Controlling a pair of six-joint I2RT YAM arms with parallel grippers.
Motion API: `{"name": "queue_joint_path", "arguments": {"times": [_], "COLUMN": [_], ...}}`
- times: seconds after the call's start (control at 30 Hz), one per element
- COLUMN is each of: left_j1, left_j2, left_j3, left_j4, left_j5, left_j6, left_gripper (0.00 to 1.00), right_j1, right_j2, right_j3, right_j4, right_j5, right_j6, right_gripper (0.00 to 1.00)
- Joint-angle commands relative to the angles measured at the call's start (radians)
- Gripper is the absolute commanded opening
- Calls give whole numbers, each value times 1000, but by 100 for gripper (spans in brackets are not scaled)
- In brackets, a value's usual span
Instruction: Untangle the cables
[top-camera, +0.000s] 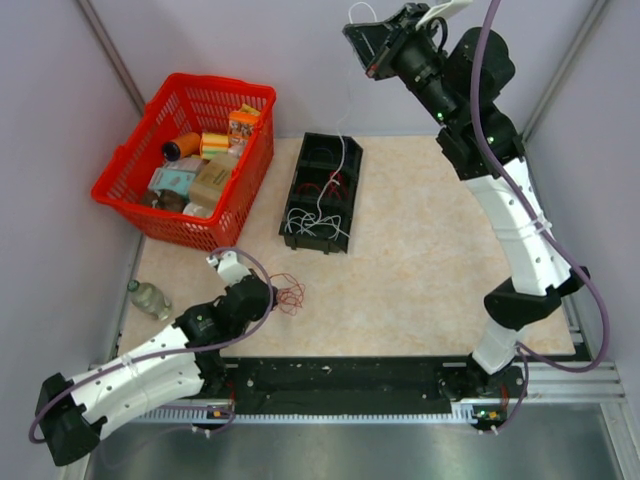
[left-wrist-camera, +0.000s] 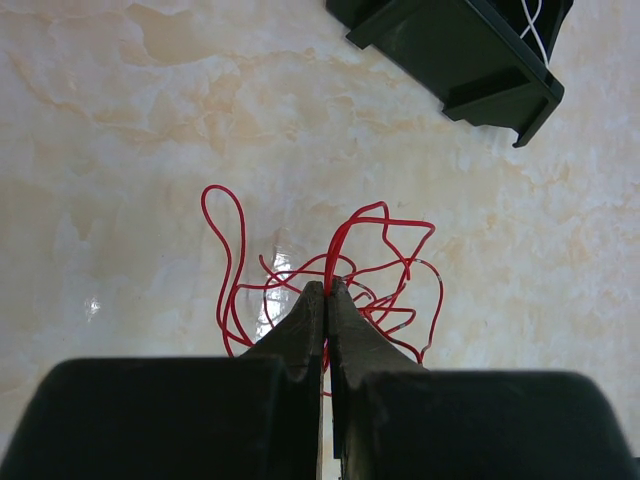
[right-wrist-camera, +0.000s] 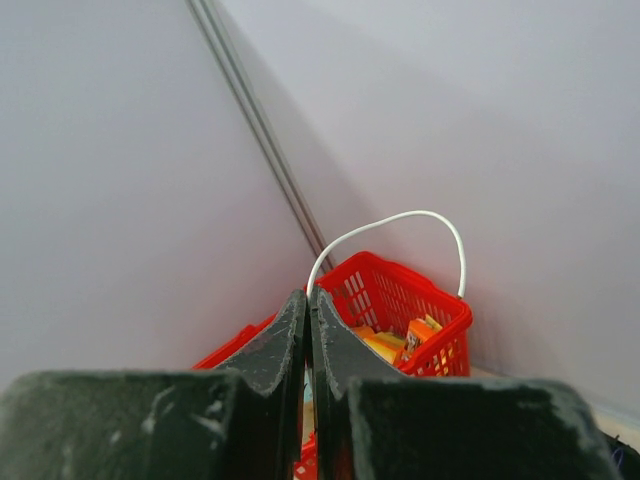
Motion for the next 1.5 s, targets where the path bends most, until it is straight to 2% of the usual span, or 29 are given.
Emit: {"name": "queue_joint_path", "arguments": {"times": [0.0,0.4,0.9,1.47], "left_j1": [5,5,5,5], "left_j2": [-32,-55,-53,-64], "left_j3": [-8,-11,-9,-11], "left_j4": [14,5,9,2], "left_j5": [-21,-35,-30,-36], "left_j6": [0,3,3,5], "left_gripper": [0,0,0,0], "right_j1": [18,64,81,84], "right_j2": [2,29,45,33], "right_j3": [-14,-63,24,-149], "right_j4": [58,68,63,74], "right_j5": [-5,-4,1,-38], "right_j6": [-10,-28,-46,-25], "right_gripper": [0,0,0,0]}}
